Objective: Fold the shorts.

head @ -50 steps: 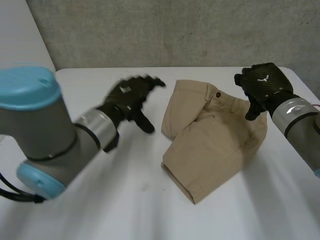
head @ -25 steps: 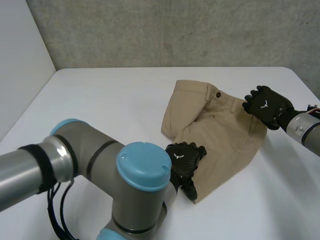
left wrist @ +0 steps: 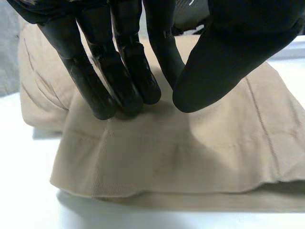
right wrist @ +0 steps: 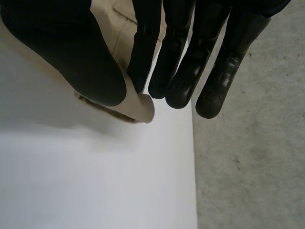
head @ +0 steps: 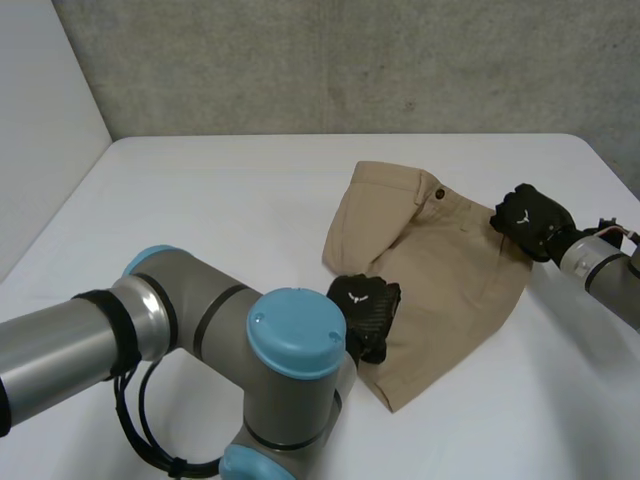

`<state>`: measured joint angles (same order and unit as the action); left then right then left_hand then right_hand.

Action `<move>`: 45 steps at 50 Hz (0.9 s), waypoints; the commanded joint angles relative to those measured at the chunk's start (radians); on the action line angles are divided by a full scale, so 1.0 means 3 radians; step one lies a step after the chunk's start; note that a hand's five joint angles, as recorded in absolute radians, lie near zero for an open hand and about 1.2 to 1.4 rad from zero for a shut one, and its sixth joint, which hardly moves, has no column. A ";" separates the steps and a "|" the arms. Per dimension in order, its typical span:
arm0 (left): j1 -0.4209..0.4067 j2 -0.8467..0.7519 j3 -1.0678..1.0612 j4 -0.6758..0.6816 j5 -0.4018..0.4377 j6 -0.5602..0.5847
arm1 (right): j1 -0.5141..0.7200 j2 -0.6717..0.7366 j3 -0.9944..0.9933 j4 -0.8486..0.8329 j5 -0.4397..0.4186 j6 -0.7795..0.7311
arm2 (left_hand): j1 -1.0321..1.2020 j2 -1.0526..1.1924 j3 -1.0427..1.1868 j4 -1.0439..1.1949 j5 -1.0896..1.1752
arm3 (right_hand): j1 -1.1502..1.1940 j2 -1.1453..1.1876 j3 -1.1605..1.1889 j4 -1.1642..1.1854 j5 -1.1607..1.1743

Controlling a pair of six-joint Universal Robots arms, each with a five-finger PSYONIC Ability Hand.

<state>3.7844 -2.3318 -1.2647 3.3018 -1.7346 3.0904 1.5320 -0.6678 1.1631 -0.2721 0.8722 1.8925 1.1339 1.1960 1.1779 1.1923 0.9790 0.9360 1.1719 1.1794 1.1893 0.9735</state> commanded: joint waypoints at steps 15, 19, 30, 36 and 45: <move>0.0905 0.0849 -0.0289 0.0095 -0.0011 0.0028 | 0.0651 -0.1890 0.0434 0.0324 0.0661 0.2716 | -0.0557 -0.0764 -0.0704 -0.0752 -0.0623 | 0.1534 0.0748 0.0723 0.0690 0.0828; 0.0736 0.0957 -0.0499 0.0069 -0.0016 -0.0151 | 0.0901 -0.1962 0.0337 0.0549 0.1162 0.2707 | -0.1629 -0.1836 -0.1776 -0.1824 -0.1694 | 0.1534 0.0748 0.0723 0.0690 0.0828; 0.0245 0.0952 -0.0627 -0.0339 0.0009 -0.0964 | 0.1387 -0.1967 0.0183 0.0902 0.1868 0.2722 | -0.1913 -0.2119 -0.2059 -0.2107 -0.1978 | 0.1534 0.0748 0.0723 0.0690 0.0828; 0.0204 0.0819 -0.0499 -0.0473 0.0224 -0.1496 | 0.1638 -0.1952 0.0188 0.0912 0.2047 0.2717 | -0.2569 -0.2776 -0.2715 -0.2763 -0.2634 | 0.1534 0.0748 0.0723 0.0690 0.0828; 0.0168 0.0451 -0.0305 -0.0539 0.0321 -0.1752 | 0.1760 -0.1977 0.0178 0.0907 0.2139 0.2814 | -0.2579 -0.2786 -0.2725 -0.2773 -0.2644 | 0.1534 0.0748 0.0723 0.0690 0.0828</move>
<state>3.8379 -2.1336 -1.3864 3.1485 -1.6487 2.5953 2.0484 -1.2560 1.2193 0.0025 1.5024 2.7134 0.3697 0.3533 0.3583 0.3508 0.1712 0.9469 1.1719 1.1794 1.1926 0.9756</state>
